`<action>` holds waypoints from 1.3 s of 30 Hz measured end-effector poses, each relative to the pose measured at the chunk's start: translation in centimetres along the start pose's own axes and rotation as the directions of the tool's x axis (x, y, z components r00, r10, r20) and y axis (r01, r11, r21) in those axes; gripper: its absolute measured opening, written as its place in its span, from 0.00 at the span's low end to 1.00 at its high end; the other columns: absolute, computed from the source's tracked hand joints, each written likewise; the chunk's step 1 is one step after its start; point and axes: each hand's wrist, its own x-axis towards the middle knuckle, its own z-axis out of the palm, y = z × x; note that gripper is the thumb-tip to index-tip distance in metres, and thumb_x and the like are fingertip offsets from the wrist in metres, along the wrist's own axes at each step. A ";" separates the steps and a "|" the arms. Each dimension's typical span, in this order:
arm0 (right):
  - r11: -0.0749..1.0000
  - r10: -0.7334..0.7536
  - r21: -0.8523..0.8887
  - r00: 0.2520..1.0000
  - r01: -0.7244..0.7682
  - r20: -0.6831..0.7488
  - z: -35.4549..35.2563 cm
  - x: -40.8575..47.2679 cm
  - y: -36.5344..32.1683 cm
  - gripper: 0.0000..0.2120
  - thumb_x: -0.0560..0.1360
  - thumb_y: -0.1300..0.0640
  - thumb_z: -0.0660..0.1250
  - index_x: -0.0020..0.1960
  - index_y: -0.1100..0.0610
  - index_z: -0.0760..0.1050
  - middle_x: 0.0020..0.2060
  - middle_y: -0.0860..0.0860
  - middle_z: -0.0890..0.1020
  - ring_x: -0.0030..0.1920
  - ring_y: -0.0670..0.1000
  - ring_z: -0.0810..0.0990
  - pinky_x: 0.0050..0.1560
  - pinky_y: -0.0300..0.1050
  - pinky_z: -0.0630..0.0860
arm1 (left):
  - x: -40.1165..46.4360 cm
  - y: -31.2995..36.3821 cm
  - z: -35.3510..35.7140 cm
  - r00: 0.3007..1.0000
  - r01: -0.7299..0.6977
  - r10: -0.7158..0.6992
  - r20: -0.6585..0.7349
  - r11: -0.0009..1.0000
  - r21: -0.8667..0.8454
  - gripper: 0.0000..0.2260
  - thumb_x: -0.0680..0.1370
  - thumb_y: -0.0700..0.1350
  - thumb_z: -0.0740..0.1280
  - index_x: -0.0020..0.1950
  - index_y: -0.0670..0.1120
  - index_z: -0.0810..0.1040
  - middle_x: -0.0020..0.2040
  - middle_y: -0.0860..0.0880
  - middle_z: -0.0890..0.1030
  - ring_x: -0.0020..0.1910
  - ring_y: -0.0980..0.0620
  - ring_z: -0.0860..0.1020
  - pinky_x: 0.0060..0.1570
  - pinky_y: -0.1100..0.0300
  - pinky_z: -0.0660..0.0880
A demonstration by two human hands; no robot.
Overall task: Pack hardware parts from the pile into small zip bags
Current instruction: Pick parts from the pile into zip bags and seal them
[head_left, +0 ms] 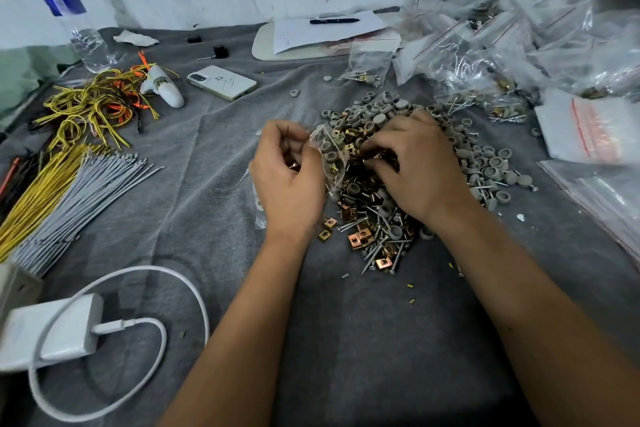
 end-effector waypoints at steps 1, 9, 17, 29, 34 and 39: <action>0.999 0.004 -0.054 0.999 -0.002 0.040 0.2 -0.1 -0.1 0.14 0.75 0.53 0.76 0.60 0.52 0.84 0.53 0.50 0.81 0.60 0.53 0.71 0.60 0.49 0.72 | 0.0 0.0 0.0 1.000 0.007 -0.007 -0.008 1.000 -0.002 0.09 0.74 0.36 0.64 0.44 0.51 0.73 0.37 0.50 0.77 0.35 0.50 0.75 0.37 0.54 0.72; 0.975 0.038 -0.221 0.999 -0.031 0.028 1.1 0.1 -1.1 0.22 0.75 0.48 0.75 0.66 0.55 0.78 0.60 0.53 0.78 0.66 0.56 0.68 0.66 0.51 0.70 | 0.1 0.1 0.0 1.000 0.017 -0.017 -0.021 1.000 0.006 0.10 0.73 0.36 0.65 0.43 0.52 0.73 0.37 0.47 0.77 0.36 0.48 0.74 0.38 0.51 0.72; 0.989 -0.003 -0.148 0.996 0.016 0.086 0.8 -0.2 -0.4 0.16 0.74 0.47 0.75 0.58 0.53 0.83 0.52 0.50 0.79 0.60 0.53 0.71 0.58 0.51 0.73 | 0.1 0.2 -0.2 0.999 0.032 -0.032 -0.011 0.999 0.003 0.09 0.73 0.36 0.64 0.43 0.51 0.73 0.38 0.45 0.77 0.36 0.45 0.74 0.38 0.49 0.72; 1.000 0.004 0.020 1.000 -0.004 0.006 0.5 -0.1 -0.1 0.09 0.73 0.49 0.77 0.48 0.52 0.81 0.47 0.47 0.80 0.54 0.52 0.72 0.53 0.45 0.67 | 0.1 -0.1 -0.1 0.998 0.060 -0.060 0.017 0.998 -0.009 0.08 0.73 0.36 0.64 0.44 0.50 0.74 0.38 0.46 0.77 0.36 0.47 0.74 0.37 0.51 0.71; 0.988 -0.010 -0.149 0.987 0.035 0.161 0.7 -0.1 -0.8 0.18 0.75 0.46 0.74 0.61 0.53 0.82 0.56 0.50 0.77 0.63 0.54 0.68 0.63 0.54 0.72 | 0.1 -0.1 -0.1 0.999 0.052 -0.052 0.014 0.999 -0.002 0.08 0.73 0.37 0.64 0.44 0.51 0.74 0.38 0.46 0.77 0.36 0.47 0.74 0.37 0.50 0.71; 0.993 -0.057 -0.092 0.989 0.070 0.135 0.7 -0.3 -0.9 0.12 0.77 0.51 0.74 0.57 0.55 0.82 0.53 0.49 0.79 0.60 0.52 0.69 0.62 0.52 0.73 | 0.1 0.0 -0.1 0.998 0.057 -0.057 0.014 0.998 -0.004 0.08 0.73 0.37 0.64 0.44 0.51 0.74 0.38 0.47 0.77 0.36 0.48 0.74 0.37 0.52 0.71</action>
